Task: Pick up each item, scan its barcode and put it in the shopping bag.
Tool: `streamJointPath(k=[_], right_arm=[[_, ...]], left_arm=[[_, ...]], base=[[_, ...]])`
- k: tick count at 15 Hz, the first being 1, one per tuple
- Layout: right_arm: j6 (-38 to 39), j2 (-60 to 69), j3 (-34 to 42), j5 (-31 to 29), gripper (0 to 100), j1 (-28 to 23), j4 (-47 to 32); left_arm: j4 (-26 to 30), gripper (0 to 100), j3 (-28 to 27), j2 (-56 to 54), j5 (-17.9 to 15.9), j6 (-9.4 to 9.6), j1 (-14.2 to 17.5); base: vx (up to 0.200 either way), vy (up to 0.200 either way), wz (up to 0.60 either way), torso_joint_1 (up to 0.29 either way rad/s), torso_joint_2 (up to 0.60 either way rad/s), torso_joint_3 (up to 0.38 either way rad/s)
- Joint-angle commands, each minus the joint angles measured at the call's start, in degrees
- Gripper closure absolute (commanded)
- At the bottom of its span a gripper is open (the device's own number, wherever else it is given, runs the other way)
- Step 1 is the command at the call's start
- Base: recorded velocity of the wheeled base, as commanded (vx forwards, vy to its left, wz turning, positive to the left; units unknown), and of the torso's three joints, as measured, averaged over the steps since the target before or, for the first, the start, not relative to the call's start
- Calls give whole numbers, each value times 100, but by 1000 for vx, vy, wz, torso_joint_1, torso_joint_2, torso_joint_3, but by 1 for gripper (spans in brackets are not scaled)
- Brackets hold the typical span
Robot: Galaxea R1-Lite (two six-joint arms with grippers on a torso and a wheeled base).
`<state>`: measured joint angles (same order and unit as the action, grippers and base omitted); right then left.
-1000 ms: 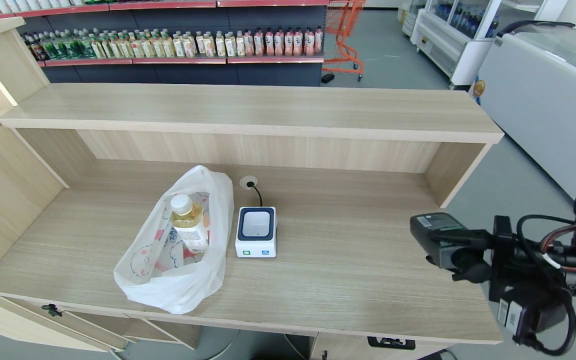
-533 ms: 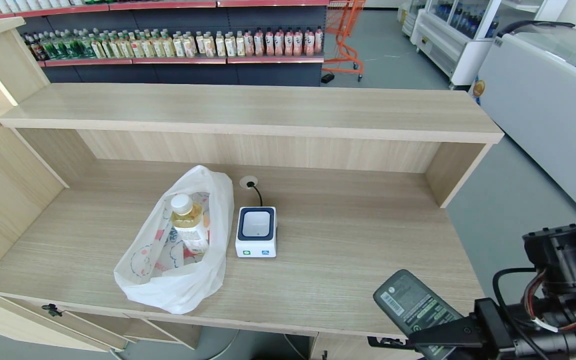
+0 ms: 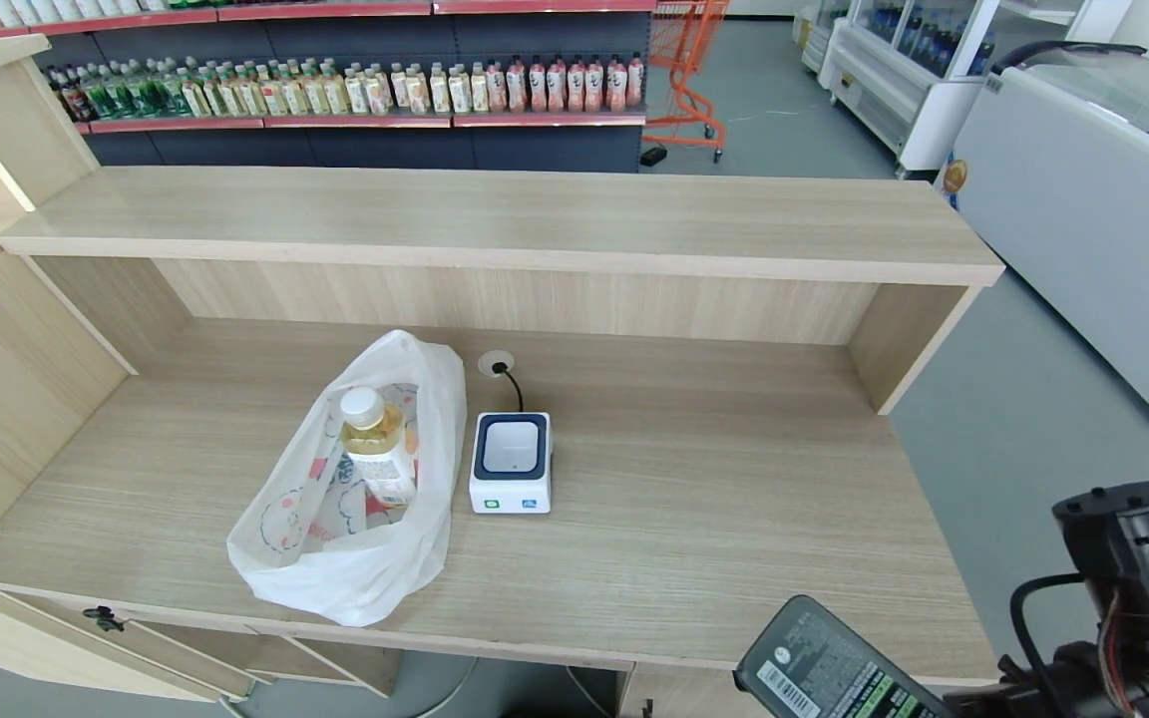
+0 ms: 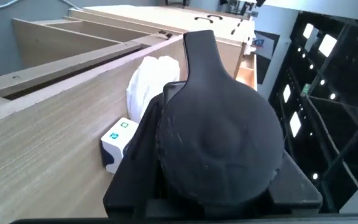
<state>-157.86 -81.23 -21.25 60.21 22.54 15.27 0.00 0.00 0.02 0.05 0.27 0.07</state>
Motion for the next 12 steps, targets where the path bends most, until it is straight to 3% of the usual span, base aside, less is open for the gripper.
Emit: streamJointPath(k=[1,12], right_arm=[[-44,256,59,17,100,22,2],[-668,634,121,17,100,163,-631]], left_arm=[[0,0,0,-2,4,0,1],[0,0,0,-2,4,0,1]], base=[[0,0,0,0,0,0],[0,0,0,0,0,0]])
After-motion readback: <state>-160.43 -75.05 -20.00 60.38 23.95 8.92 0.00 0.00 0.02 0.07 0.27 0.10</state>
